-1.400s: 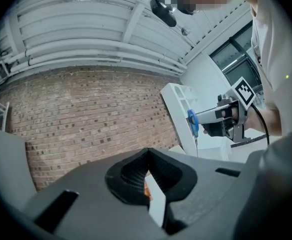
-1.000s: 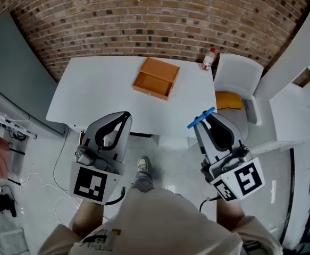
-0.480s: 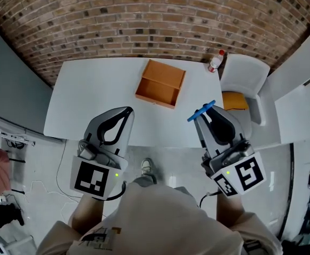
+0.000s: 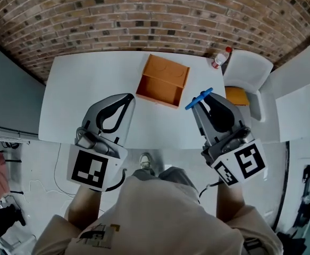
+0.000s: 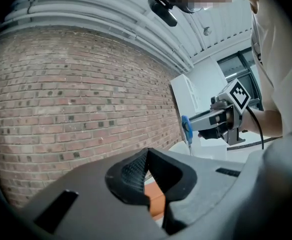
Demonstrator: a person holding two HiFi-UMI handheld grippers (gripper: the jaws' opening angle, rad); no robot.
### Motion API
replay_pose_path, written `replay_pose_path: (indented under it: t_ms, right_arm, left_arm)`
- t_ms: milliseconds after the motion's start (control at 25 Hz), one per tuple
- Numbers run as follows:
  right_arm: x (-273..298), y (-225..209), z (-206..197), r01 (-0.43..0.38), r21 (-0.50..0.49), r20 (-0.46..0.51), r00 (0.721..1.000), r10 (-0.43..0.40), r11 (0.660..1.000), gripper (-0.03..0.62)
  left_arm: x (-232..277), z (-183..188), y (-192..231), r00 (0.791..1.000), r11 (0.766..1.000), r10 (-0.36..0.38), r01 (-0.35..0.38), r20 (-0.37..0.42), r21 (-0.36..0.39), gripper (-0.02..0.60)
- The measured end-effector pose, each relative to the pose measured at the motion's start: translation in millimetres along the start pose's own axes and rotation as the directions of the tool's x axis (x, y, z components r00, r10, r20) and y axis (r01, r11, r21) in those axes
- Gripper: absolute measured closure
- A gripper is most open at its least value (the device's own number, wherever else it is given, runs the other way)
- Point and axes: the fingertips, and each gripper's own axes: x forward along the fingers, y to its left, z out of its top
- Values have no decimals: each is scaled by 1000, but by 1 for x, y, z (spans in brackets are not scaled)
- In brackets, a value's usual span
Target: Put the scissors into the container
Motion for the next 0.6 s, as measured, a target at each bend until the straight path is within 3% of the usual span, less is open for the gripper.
replay_pose_path:
  t_ms: [240, 600]
  right_arm:
    - [34, -11, -18, -37, -19, -82, 996, 35, 999, 513]
    - [74, -22, -49, -176, -9, -170, 970, 172, 984, 513]
  left_arm:
    - [19, -11, 16, 1000, 1000, -8, 8, -11, 8, 574]
    - [48, -45, 23, 996, 998, 35, -39, -86, -51, 574]
